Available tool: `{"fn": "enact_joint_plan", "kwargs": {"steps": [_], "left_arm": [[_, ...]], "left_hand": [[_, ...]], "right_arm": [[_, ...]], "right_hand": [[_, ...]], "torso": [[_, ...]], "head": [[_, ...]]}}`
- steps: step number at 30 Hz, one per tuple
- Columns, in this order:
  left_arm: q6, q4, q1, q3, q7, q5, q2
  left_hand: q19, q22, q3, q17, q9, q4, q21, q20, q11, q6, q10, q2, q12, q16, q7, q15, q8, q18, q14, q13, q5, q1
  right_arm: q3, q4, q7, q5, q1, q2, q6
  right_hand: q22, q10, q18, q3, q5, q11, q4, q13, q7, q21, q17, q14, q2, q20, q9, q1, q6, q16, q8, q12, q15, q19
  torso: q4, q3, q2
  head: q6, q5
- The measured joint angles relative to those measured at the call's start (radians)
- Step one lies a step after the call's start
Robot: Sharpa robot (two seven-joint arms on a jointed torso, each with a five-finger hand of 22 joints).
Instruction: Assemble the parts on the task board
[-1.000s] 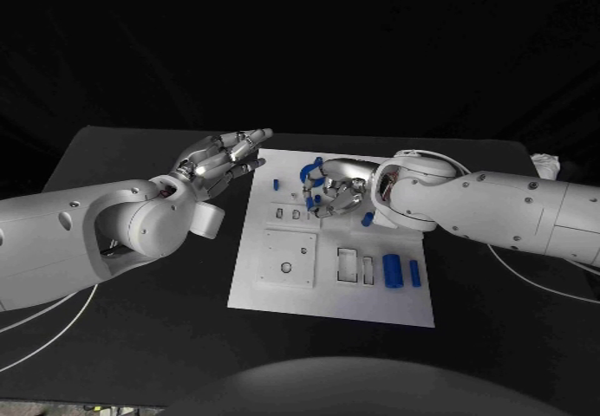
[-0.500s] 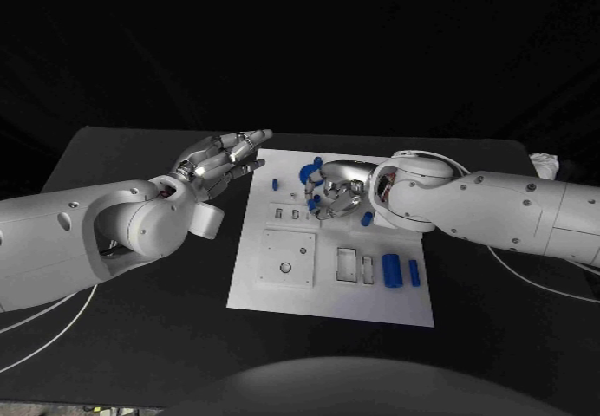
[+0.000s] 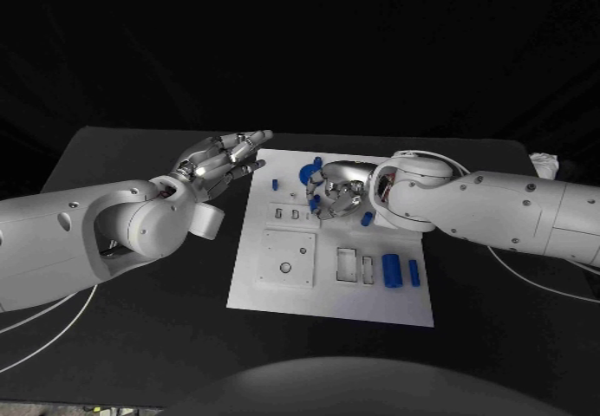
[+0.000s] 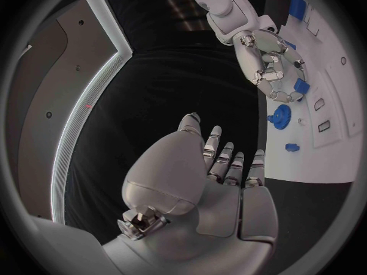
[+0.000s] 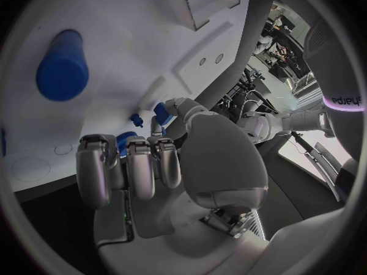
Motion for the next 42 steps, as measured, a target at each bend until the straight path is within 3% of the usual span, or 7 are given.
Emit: {"fn": "enact_joint_plan", "kwargs": {"steps": [9, 15, 26, 33, 39, 42], "left_arm": [[0.002, -0.001, 0.0, 0.0, -0.002, 0.0, 0.003], [0.003, -0.001, 0.0, 0.0, -0.003, 0.0, 0.003], [0.005, -0.001, 0.0, 0.0, -0.005, 0.0, 0.004], [0.006, -0.002, 0.0, 0.0, -0.005, 0.0, 0.005], [0.007, -0.002, 0.0, 0.0, -0.005, 0.0, 0.005], [0.007, -0.003, 0.0, 0.0, -0.005, 0.0, 0.005]], "left_hand": [[0.0, 0.0, 0.0, 0.0, 0.0, 0.0, 0.0, 0.0, 0.0, 0.0, 0.0, 0.0, 0.0, 0.0, 0.0, 0.0, 0.0, 0.0, 0.0, 0.001, 0.0, 0.0], [0.0, 0.0, 0.0, 0.0, 0.0, 0.0, 0.0, 0.0, 0.0, 0.0, 0.0, 0.0, 0.0, 0.0, 0.0, 0.0, 0.0, 0.0, 0.0, 0.001, 0.0, 0.0], [0.0, 0.0, 0.0, 0.0, 0.0, 0.0, 0.0, 0.0, 0.0, 0.0, 0.0, 0.0, 0.0, 0.0, 0.0, 0.0, 0.0, 0.0, 0.0, 0.001, 0.0, 0.0], [0.0, 0.0, 0.0, 0.0, 0.0, 0.0, 0.0, 0.0, 0.0, 0.0, 0.0, 0.0, 0.0, 0.0, 0.0, 0.0, 0.0, 0.0, 0.0, 0.001, 0.0, 0.0], [0.0, 0.0, 0.0, 0.0, 0.0, 0.0, 0.0, 0.0, 0.0, 0.0, 0.0, 0.0, 0.0, 0.0, 0.0, 0.0, 0.0, 0.0, 0.0, 0.001, 0.0, 0.0], [0.0, 0.0, 0.0, 0.0, 0.0, 0.0, 0.0, 0.0, 0.0, 0.0, 0.0, 0.0, 0.0, 0.0, 0.0, 0.0, 0.0, 0.0, 0.0, 0.001, 0.0, 0.0]], "right_arm": [[0.0, -0.002, -0.004, 0.0, 0.0, 0.002, 0.008], [0.0, -0.005, -0.006, 0.0, -0.001, 0.002, 0.015], [0.0, -0.008, -0.006, 0.0, -0.001, 0.002, 0.026], [0.0, -0.009, -0.006, -0.001, -0.001, 0.002, 0.034], [0.0, -0.009, -0.006, -0.001, -0.001, 0.002, 0.038], [0.0, -0.009, -0.005, -0.001, -0.001, 0.002, 0.039]], "right_hand": [[0.0, 0.0, 0.0, 0.008, -0.008, 0.0, -0.003, 0.0, 0.002, -0.004, 0.0, 0.0, -0.004, 0.0, -0.007, -0.004, -0.009, 0.0, -0.017, 0.0, 0.0, 0.0], [0.0, 0.003, 0.0, 0.014, -0.025, 0.004, -0.008, 0.0, 0.005, -0.004, 0.0, 0.0, -0.003, 0.001, -0.019, -0.013, -0.019, 0.0, -0.046, 0.0, 0.0, -0.001], [0.001, 0.0, 0.0, 0.033, -0.065, 0.007, -0.022, 0.0, 0.006, -0.012, 0.0, 0.0, -0.01, 0.007, -0.067, -0.029, -0.027, 0.0, -0.134, 0.0, 0.007, -0.007], [0.001, 0.0, 0.0, 0.037, -0.114, 0.007, -0.026, 0.0, 0.006, -0.012, 0.0, 0.0, -0.014, 0.011, -0.092, -0.033, -0.027, 0.0, -0.174, 0.0, 0.007, -0.011], [0.001, 0.0, 0.0, 0.037, -0.153, 0.007, -0.037, 0.0, 0.006, -0.016, 0.0, 0.0, -0.014, 0.011, -0.103, -0.033, -0.027, 0.0, -0.188, 0.0, 0.007, -0.011], [0.0, 0.0, 0.0, 0.03, -0.192, 0.007, -0.048, 0.0, 0.002, -0.016, 0.0, 0.0, -0.014, 0.011, -0.109, -0.033, -0.022, 0.0, -0.204, 0.0, 0.007, -0.011]], "torso": [[0.0, 0.0, 0.0], [0.0, 0.0, 0.0], [-0.0001, 0.0, 0.0], [-0.0001, 0.0, 0.0], [0.0, 0.0, 0.0], [0.0001, 0.0001, 0.0]], "head": [[0.0, -0.001], [0.0, -0.001], [0.0, -0.002], [0.0, -0.002], [0.0, -0.003], [0.0, -0.003]]}}
